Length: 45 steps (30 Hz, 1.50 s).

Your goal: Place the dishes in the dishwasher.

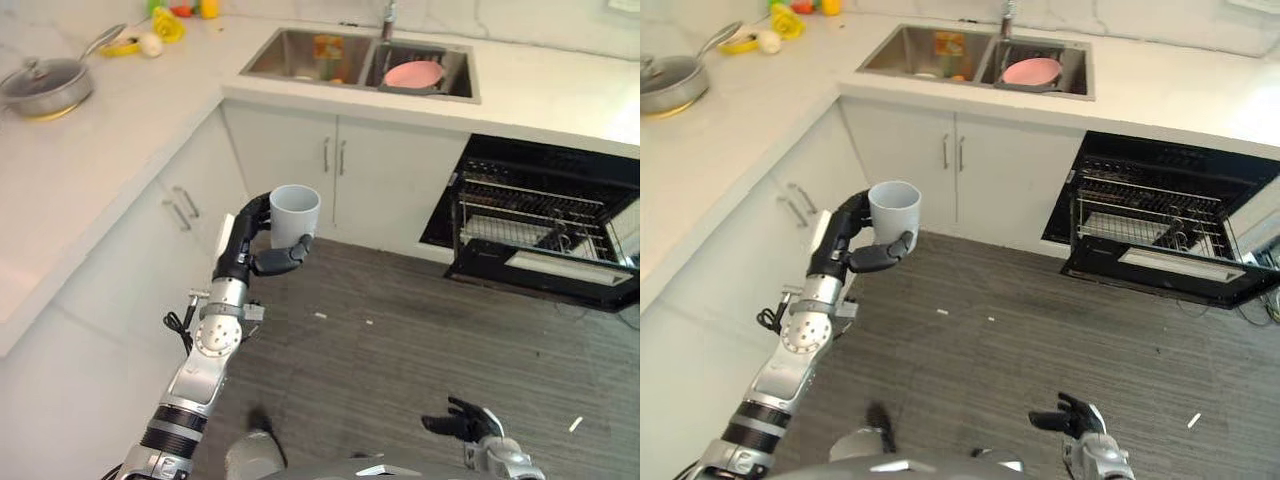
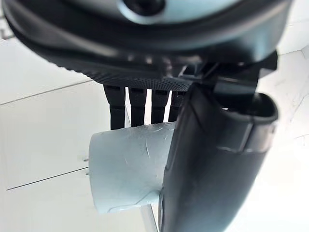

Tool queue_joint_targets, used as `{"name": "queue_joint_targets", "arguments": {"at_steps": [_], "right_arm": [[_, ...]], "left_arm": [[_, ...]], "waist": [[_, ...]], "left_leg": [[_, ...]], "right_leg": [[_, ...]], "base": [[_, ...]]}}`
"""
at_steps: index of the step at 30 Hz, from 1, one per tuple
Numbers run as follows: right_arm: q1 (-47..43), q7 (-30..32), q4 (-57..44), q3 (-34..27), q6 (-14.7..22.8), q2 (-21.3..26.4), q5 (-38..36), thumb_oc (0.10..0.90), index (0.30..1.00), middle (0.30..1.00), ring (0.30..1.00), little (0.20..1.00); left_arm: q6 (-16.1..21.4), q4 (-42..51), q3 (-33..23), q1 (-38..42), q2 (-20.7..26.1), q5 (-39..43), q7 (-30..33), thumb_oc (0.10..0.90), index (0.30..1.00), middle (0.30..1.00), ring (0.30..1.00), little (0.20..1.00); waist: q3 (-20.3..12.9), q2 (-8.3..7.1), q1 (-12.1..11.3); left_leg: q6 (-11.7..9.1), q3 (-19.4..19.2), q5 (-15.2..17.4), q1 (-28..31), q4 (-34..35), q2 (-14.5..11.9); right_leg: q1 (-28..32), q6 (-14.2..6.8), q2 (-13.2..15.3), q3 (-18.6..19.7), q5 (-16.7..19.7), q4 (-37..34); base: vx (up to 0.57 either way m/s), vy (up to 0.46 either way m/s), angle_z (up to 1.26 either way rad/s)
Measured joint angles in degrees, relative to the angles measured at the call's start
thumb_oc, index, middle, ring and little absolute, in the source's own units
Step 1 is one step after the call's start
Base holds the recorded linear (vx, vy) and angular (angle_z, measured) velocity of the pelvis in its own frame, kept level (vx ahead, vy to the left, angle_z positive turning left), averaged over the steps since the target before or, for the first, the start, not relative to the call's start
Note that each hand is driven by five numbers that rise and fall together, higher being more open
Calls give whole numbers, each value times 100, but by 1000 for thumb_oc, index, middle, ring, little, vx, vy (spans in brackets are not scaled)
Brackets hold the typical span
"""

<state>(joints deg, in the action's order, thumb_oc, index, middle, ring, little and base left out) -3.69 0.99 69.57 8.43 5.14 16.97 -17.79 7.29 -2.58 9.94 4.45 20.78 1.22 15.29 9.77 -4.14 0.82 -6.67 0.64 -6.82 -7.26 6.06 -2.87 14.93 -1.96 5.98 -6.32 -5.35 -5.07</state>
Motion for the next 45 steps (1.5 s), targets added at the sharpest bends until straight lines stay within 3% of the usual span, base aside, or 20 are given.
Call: {"name": "queue_joint_targets", "arguments": {"at_steps": [1, 2, 3, 6, 9, 10, 11, 14, 16, 20, 22, 25, 27, 29, 30, 32, 36, 38, 42, 45], "right_arm": [[-3, -13, 1, 4, -9, 30, 17, 800, 900, 900, 900, 900], [93, -40, -109, 14, 43, 92, 50, 800, 900, 900, 900, 900], [258, -17, -198, 5, 74, -181, 71, 800, 900, 900, 900, 900], [457, -22, 6, -44, 73, -495, 68, 800, 900, 900, 900, 900], [763, 54, -196, -38, 3, -619, 17, 800, 900, 900, 900, 900], [789, 146, -864, 66, -57, -344, 11, 800, 900, 900, 900, 900], [789, 146, -864, 66, -57, -344, 11, 800, 900, 900, 900, 900], [813, 314, -2309, 622, -156, 274, 772, 800, 900, 900, 900, 900], [1101, 326, -4106, 770, -191, 676, 1458, 800, 900, 900, 900, 900], [1209, 355, -5703, 484, 252, 828, 2248, 800, 900, 900, 900, 900], [1172, 456, -5881, 159, 226, 880, 2509, 800, 900, 900, 900, 900], [1250, 478, -6131, -137, 174, 1229, 2772, 800, 900, 900, 900, 900], [1150, 590, -6176, -425, 195, 1430, 2742, 800, 900, 900, 900, 900], [1132, 599, -6318, -579, 199, 1426, 2606, 800, 900, 900, 900, 900], [1020, 595, -6376, -504, 209, 1546, 2523, 800, 900, 900, 900, 900], [985, 583, -6530, -491, 262, 1572, 2328, 800, 900, 900, 900, 900], [884, 565, -6513, -347, 299, 1358, 1976, 800, 900, 900, 900, 900], [1056, 529, -6534, -219, 339, 1371, 1861, 800, 900, 900, 900, 900], [1486, 418, -6549, -229, 384, 1405, 1764, 800, 900, 900, 900, 900], [1485, 401, -6593, -296, 386, 1306, 1574, 800, 900, 900, 900, 900]], "left_arm": [[-4, 6, -6, -89, -12, 0, 25, 400, 300, 300, 300, 300], [-7, 82, -1, -377, -61, 6, 77, 400, 300, 300, 300, 300], [-60, 51, -15, -481, 112, 9, 67, 400, 300, 300, 300, 300], [-73, 108, 112, -457, 345, 13, -18, 400, 300, 300, 300, 300], [-87, 169, 107, -439, 612, -6, -48, 400, 300, 300, 300, 300], [-115, 185, -26, -435, 715, -97, 119, 400, 300, 300, 300, 300], [-115, 185, -26, -435, 715, -97, 119, 400, 300, 300, 300, 300], [-97, 329, 25, 12, 676, -309, 176, 400, 300, 300, 300, 300], [-89, 385, -119, 25, 543, -423, 282, 400, 300, 300, 300, 300], [-101, 390, -180, 47, 453, -610, 384, 400, 300, 300, 300, 300], [-104, 458, 5, 14, 231, -763, 368, 400, 300, 300, 300, 300], [-31, 576, 45, -84, -12, -812, 344, 400, 300, 300, 300, 300], [7, 564, 37, -49, -75, -809, 346, 400, 300, 300, 300, 300], [18, 536, 28, 35, -106, -799, 486, 400, 300, 300, 300, 300], [26, 536, 30, 66, -100, -798, 523, 400, 300, 300, 300, 300], [30, 550, 87, 110, -107, -801, 529, 400, 300, 300, 300, 300], [28, 538, 82, 82, -65, -803, 658, 400, 300, 300, 300, 300], [29, 538, 106, -76, -181, -805, 726, 400, 300, 300, 300, 300], [100, 651, 122, -165, -191, -811, 743, 400, 300, 300, 300, 300], [101, 690, 93, -318, -190, -831, 756, 400, 300, 300, 300, 300]], "waist": [[-25, 119, -123], [-60, 343, -102], [-114, 54, 10], [-254, -229, 169], [-222, -203, 439], [-112, -126, 300], [-112, -126, 300], [14, 71, 398], [71, 221, 493], [53, 246, 619], [-3, 353, 674], [-70, 427, 535], [-91, 425, 628], [-33, 102, 524], [22, 6, 480], [87, -109, 475], [80, 67, 361], [27, 231, 282], [-74, 255, 432], [-201, 452, 390]], "left_leg": [[32, 263, -9, 31, 0, 8], [248, 60, -622, 106, -379, -131], [378, -223, -476, 212, -660, 49], [518, -551, -358, 627, -52, 128], [679, -755, -58, 793, -47, 100], [749, -1445, 68, 1006, -45, 164], [749, -1445, 68, 1006, -45, 164], [593, -1839, 382, 1114, -67, 224], [546, -2012, 499, 1128, -71, 196], [489, -2383, 626, 1512, -71, 110], [348, -2435, 702, 1908, -95, -169], [195, -2684, 629, 2031, -556, -500], [-209, -2717, 479, 1765, -1546, -784], [-587, -2578, -29, 687, -3903, -1413], [-799, -2329, 172, 329, -4276, -1449], [-657, -2288, 435, 38, -3221, -1349], [-325, -2637, 124, 130, -875, -1293], [210, -2462, -892, 13, -1303, -1040], [380, -2571, -717, 358, -723, -694], [579, -2790, -52, 938, -43, -291]], "right_leg": [[64, -83, -5, 231, -23, 10], [297, -325, -156, 477, -149, 30], [356, -443, 132, 259, -257, 271], [-333, -630, 329, 60, -265, 1546], [-1589, -1197, 373, 325, -666, 3636], [-2505, -1247, 726, -328, -700, 4346], [-2505, -1247, 726, -328, -700, 4346], [-2629, -737, 1232, -2209, -251, 2939], [-2650, -780, 1313, -2607, 96, 2182], [-2548, -843, 1115, -2476, 838, 1144], [-2160, -150, 699, -2344, 1237, 941], [-1832, 169, 373, -2141, 1108, 731], [-1725, 279, 222, -2056, 849, 837], [-1609, 489, 291, -1908, 525, 1018], [-1465, 509, 252, -1842, 512, 833], [-1053, 513, 99, -1812, 507, 375], [-759, 352, -293, -1601, 391, 171], [-561, 266, -371, -1497, 271, 196], [-413, 78, -277, -1682, 95, 286], [-228, -190, -111, -1795, -131, 564]], "base": [[246, 85, -193], [249, 136, -151], [202, 131, -125], [177, 160, -55], [131, 155, -64], [83, 69, -137], [69, 20, -151], [178, -47, -48], [204, -110, -54], [230, -125, -52], [283, -221, -32], [130, -196, -49], [169, -325, -25], [146, -130, -47], [224, 8, -47], [241, 190, -35], [127, 101, -62], [101, 78, -57], [142, 157, 19], [80, 175, 35]]}}
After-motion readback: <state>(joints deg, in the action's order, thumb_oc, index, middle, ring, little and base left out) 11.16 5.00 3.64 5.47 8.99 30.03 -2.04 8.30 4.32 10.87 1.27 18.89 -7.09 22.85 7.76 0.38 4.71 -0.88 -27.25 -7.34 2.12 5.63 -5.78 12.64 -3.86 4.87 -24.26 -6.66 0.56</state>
